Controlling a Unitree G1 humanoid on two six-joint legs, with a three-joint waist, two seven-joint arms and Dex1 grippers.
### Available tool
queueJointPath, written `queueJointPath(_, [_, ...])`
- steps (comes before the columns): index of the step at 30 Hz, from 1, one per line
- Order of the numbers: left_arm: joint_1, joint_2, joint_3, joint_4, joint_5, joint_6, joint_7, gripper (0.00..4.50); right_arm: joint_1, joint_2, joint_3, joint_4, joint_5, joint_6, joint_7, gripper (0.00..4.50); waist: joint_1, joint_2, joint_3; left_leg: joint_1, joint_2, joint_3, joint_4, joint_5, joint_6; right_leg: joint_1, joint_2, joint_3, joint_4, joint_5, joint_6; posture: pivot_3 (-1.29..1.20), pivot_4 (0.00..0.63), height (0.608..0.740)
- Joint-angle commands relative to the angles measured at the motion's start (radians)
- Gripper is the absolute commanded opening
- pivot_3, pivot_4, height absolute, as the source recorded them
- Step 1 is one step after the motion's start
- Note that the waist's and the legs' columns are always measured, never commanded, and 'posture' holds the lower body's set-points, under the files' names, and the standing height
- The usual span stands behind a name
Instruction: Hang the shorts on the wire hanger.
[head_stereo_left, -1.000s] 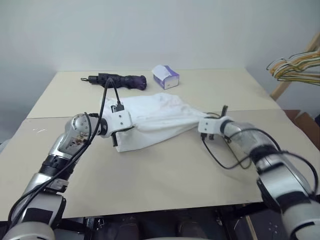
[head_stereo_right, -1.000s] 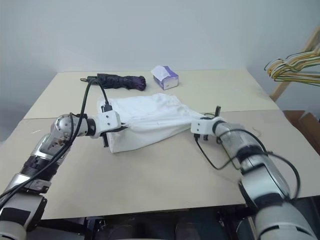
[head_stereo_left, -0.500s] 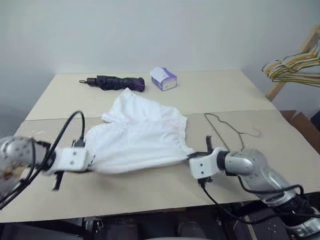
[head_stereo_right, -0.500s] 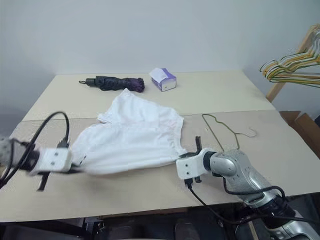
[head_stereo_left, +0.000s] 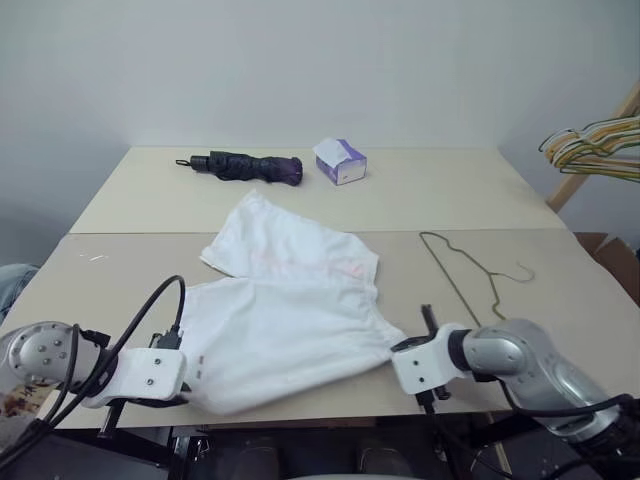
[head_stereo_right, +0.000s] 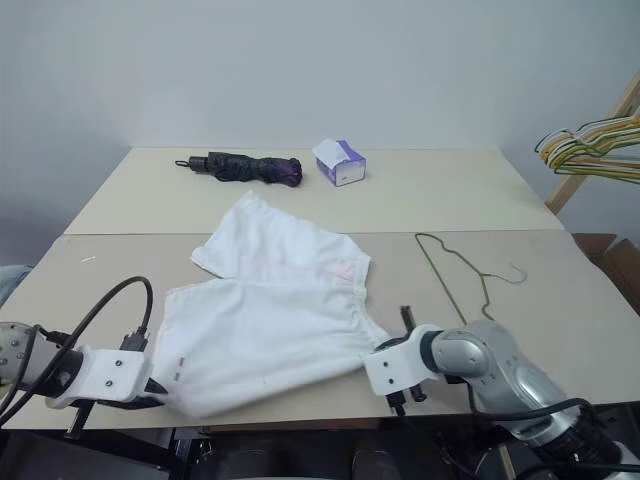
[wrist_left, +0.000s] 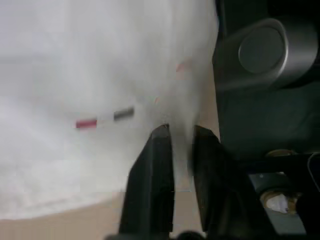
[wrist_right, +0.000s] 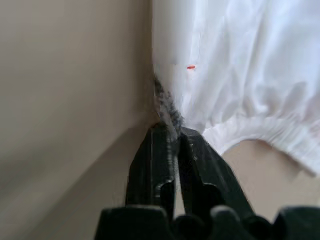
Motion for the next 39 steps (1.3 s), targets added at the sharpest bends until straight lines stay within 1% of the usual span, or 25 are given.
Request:
queueJointPath(1, [0.008, 0.038, 0.041, 0.004, -0.049, -0.003, -0.079, 1.95, 0.013, -0.02, -0.088, -0.088, 0.086, 0.04, 0.04, 1.8, -0.002, 0.0, 0.0, 0.0, 0.0, 0.0, 0.0, 0.0, 0.0, 0.0, 0.0, 0.0, 0.0, 0.0, 0.0, -0.01, 0.0, 0.74])
queueJointPath(2, [-0.007, 0.04, 0.047, 0.019, -0.062, -0.006, -0.089, 2.3, 0.017, -0.018, -0.111, -0.102, 0.115, 0.062, 0.048, 2.16, -0.004, 0.0, 0.0, 0.0, 0.001, 0.0, 0.0, 0.0, 0.0, 0.0, 0.0, 0.0, 0.001, 0.0, 0.0, -0.01, 0.0, 0.74])
queueJointPath(3, [-0.033, 0.041, 0.052, 0.038, -0.079, -0.006, -0.1, 2.55, 0.018, -0.006, -0.138, -0.116, 0.148, 0.103, 0.051, 2.45, -0.005, 0.0, 0.0, 0.001, 0.001, 0.0, 0.0, 0.0, 0.0, 0.0, 0.001, 0.0, 0.001, -0.001, 0.001, -0.02, 0.0, 0.74])
queueJointPath(4, [-0.063, 0.041, 0.055, 0.057, -0.101, -0.004, -0.112, 2.93, 0.018, 0.001, -0.166, -0.127, 0.19, 0.145, 0.061, 2.88, -0.006, 0.0, 0.0, 0.002, 0.001, 0.0, 0.0, 0.0, 0.0, 0.0, 0.001, 0.0, 0.001, -0.002, 0.002, -0.02, 0.0, 0.74])
queueJointPath(6, [-0.14, 0.028, 0.058, 0.093, -0.162, 0.012, -0.127, 3.57, 0.022, 0.003, -0.237, -0.146, 0.287, 0.21, 0.084, 3.58, -0.007, 0.0, 0.0, 0.003, 0.001, 0.0, 0.0, 0.0, 0.0, 0.0, 0.001, -0.001, 0.001, -0.003, 0.004, -0.02, 0.0, 0.74])
queueJointPath(8, [-0.226, 0.002, 0.051, 0.119, -0.224, 0.037, -0.126, 4.23, -0.012, 0.048, -0.308, -0.14, 0.355, 0.33, 0.043, 4.27, -0.005, -0.002, -0.001, 0.003, 0.001, 0.0, 0.0, 0.0, 0.0, 0.0, 0.001, -0.001, 0.0, -0.003, 0.004, -0.03, 0.0, 0.74])
queueJointPath(9, [-0.268, -0.02, 0.042, 0.128, -0.251, 0.049, -0.115, 4.49, -0.038, 0.075, -0.34, -0.124, 0.387, 0.397, 0.02, 4.5, -0.006, -0.002, -0.001, 0.003, 0.001, -0.001, 0.0, 0.0, 0.0, 0.0, 0.0, -0.001, 0.0, -0.003, 0.004, -0.03, 0.0, 0.74])
queueJointPath(11, [-0.341, -0.073, 0.021, 0.137, -0.277, 0.075, -0.07, 4.49, -0.092, 0.12, -0.397, -0.088, 0.454, 0.549, -0.012, 4.5, -0.007, -0.002, -0.002, 0.002, 0.001, 0.0, 0.0, 0.0, 0.0, 0.001, 0.0, 0.0, 0.001, -0.001, 0.002, -0.03, 0.0, 0.74])
queueJointPath(13, [-0.406, -0.135, -0.012, 0.139, -0.274, 0.096, -0.013, 4.49, -0.144, 0.155, -0.429, -0.017, 0.469, 0.658, -0.076, 4.5, -0.008, -0.002, -0.002, 0.001, 0.001, 0.0, 0.0, 0.0, 0.0, 0.001, 0.001, 0.0, 0.001, 0.0, 0.0, -0.04, 0.0, 0.74])
queueJointPath(14, [-0.437, -0.172, -0.03, 0.14, -0.272, 0.1, 0.017, 4.49, -0.172, 0.173, -0.437, 0.039, 0.454, 0.687, -0.125, 4.5, -0.01, -0.002, -0.002, 0.001, 0.001, 0.0, 0.0, 0.0, 0.0, 0.001, 0.001, 0.0, 0.001, 0.0, 0.0, -0.04, 0.0, 0.74])
queueJointPath(16, [-0.481, -0.235, -0.059, 0.133, -0.277, 0.119, 0.061, 4.49, -0.233, 0.22, -0.475, 0.144, 0.479, 0.78, -0.19, 4.5, -0.012, -0.003, -0.002, 0.001, 0.0, 0.0, 0.0, 0.0, 0.0, 0.001, 0.001, 0.001, 0.001, 0.001, 0.0, -0.05, 0.0, 0.74])
queueJointPath(18, [-0.501, -0.286, -0.068, 0.115, -0.299, 0.114, 0.074, 4.49, -0.269, 0.234, -0.483, 0.218, 0.493, 0.821, -0.222, 4.5, -0.018, -0.003, -0.002, 0.0, 0.0, 0.0, 0.0, 0.0, 0.0, 0.001, 0.001, 0.002, 0.002, 0.001, 0.0, -0.06, 0.0, 0.74])
queueJointPath(19, [-0.511, -0.308, -0.071, 0.098, -0.328, 0.139, 0.081, 4.49, -0.294, 0.243, -0.483, 0.269, 0.497, 0.852, -0.241, 4.5, -0.021, -0.003, -0.002, 0.0, -0.001, -0.001, 0.0, 0.0, 0.0, 0.001, 0.001, 0.002, 0.002, 0.001, 0.0, -0.05, 0.0, 0.74])
queueJointPath(21, [-0.525, -0.335, -0.079, 0.07, -0.376, 0.176, 0.084, 4.49, -0.328, 0.255, -0.465, 0.372, 0.49, 0.859, -0.276, 4.5, -0.031, -0.003, -0.002, -0.002, 0.0, -0.001, 0.0, 0.0, 0.0, 0.0, 0.002, 0.002, 0.002, 0.001, 0.0, -0.06, 0.0, 0.74])
queueJointPath(23, [-0.531, -0.345, -0.094, 0.058, -0.376, 0.191, 0.093, 4.49, -0.348, 0.257, -0.423, 0.468, 0.477, 0.817, -0.287, 4.5, -0.036, -0.003, -0.002, -0.002, -0.001, -0.001, 0.0, 0.0, 0.0, -0.001, 0.002, 0.003, 0.002, 0.002, 0.0, -0.06, 0.0, 0.74])
queueJointPath(25, [-0.529, -0.348, -0.103, 0.053, -0.37, 0.194, 0.102, 4.49, -0.375, 0.272, -0.416, 0.551, 0.494, 0.795, -0.288, 4.5, -0.045, -0.002, -0.002, -0.001, -0.001, -0.001, 0.0, 0.0, 0.0, 0.0, 0.002, 0.003, 0.002, 0.001, 0.001, -0.05, 0.0, 0.74])
queueJointPath(29, [-0.522, -0.371, -0.1, 0.04, -0.391, 0.21, 0.131, 4.49, -0.402, 0.276, -0.372, 0.664, 0.485, 0.716, -0.281, 4.5, -0.062, -0.002, -0.002, -0.001, -0.001, -0.002, 0.0, 0.0, 0.0, 0.0, 0.002, 0.004, 0.002, 0.001, 0.001, -0.04, 0.0, 0.74])
queueJointPath(31, [-0.519, -0.395, -0.092, 0.029, -0.417, 0.231, 0.16, 4.49, -0.413, 0.275, -0.351, 0.712, 0.49, 0.71, -0.265, 4.5, -0.065, -0.002, -0.002, -0.001, -0.001, -0.002, 0.0, 0.0, 0.0, 0.0, 0.003, 0.004, 0.002, 0.002, 0.001, -0.04, 0.0, 0.74])
queueJointPath(34, [-0.504, -0.402, -0.091, 0.01, -0.423, 0.239, 0.174, 4.49, -0.413, 0.266, -0.309, 0.763, 0.483, 0.695, -0.238, 4.5, -0.065, -0.002, -0.002, -0.001, 0.0, -0.003, 0.0, 0.0, 0.0, 0.0, 0.003, 0.004, 0.002, 0.002, 0.001, -0.03, 0.0, 0.74])
queueJointPath(37, [-0.491, -0.401, -0.093, 0.0, -0.418, 0.233, 0.179, 4.5, -0.413, 0.259, -0.276, 0.806, 0.476, 0.69, -0.217, 3.94, -0.061, -0.002, -0.003, -0.001, -0.001, -0.003, 0.0, 0.0, 0.0, 0.0, 0.003, 0.004, 0.002, 0.002, 0.001, -0.02, 0.0, 0.74])
queueJointPath(39, [-0.493, -0.408, -0.094, 0.001, -0.418, 0.236, 0.194, 4.5, -0.424, 0.268, -0.271, 0.847, 0.472, 0.706, -0.233, 3.3, -0.059, -0.002, -0.003, 0.0, -0.001, -0.003, 0.0, 0.0, 0.0, 0.001, 0.003, 0.005, 0.002, 0.002, 0.001, -0.02, 0.0, 0.74])
